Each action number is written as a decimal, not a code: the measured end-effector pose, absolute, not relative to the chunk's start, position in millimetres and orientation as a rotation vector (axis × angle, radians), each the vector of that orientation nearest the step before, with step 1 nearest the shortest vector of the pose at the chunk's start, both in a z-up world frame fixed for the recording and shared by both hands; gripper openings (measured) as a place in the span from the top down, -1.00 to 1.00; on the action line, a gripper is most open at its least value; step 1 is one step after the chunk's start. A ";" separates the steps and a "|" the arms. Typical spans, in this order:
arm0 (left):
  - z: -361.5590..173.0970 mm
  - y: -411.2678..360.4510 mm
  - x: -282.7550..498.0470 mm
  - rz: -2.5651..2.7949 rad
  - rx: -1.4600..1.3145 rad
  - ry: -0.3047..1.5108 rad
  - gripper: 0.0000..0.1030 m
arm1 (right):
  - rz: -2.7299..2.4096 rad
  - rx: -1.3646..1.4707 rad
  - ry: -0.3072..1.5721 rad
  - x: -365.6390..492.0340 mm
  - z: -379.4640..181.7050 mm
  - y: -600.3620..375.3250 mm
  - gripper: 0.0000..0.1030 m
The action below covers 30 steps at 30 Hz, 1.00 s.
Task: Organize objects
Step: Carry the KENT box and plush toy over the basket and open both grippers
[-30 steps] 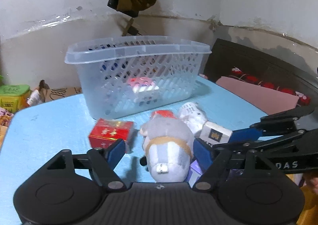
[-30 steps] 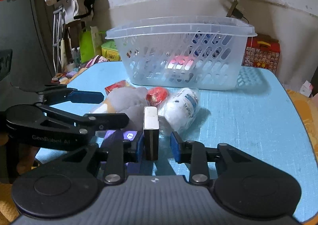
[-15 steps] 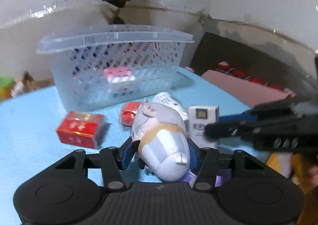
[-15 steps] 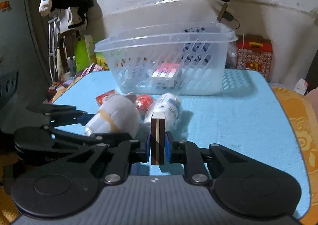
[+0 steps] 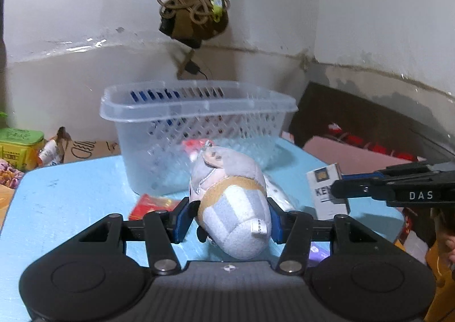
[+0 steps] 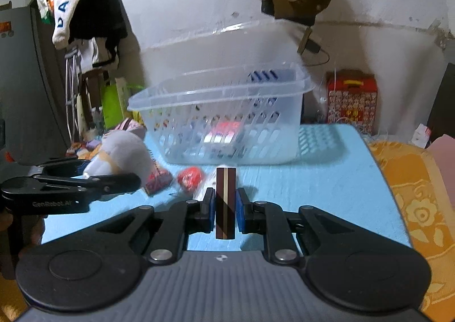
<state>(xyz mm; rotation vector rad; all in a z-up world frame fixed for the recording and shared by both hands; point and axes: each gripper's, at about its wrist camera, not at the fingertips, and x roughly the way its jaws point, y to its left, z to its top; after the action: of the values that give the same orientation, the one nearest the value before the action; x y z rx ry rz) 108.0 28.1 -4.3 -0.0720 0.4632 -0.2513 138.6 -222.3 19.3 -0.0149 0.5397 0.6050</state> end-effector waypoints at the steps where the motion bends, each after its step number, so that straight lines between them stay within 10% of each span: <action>1: -3.3 29.4 107.2 -0.248 -0.076 0.455 -0.10 | 0.602 -0.014 0.533 138.7 20.0 -223.7 0.66; 30: 21.6 45.3 86.3 -0.148 -0.090 0.290 -0.11 | 0.607 0.026 0.404 133.9 32.4 -235.0 0.66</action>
<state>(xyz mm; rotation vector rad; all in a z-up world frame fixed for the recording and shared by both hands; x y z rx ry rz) 86.3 45.3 21.6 -0.0902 0.2905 -0.1483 133.9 -235.0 32.4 0.0261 0.4039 0.6072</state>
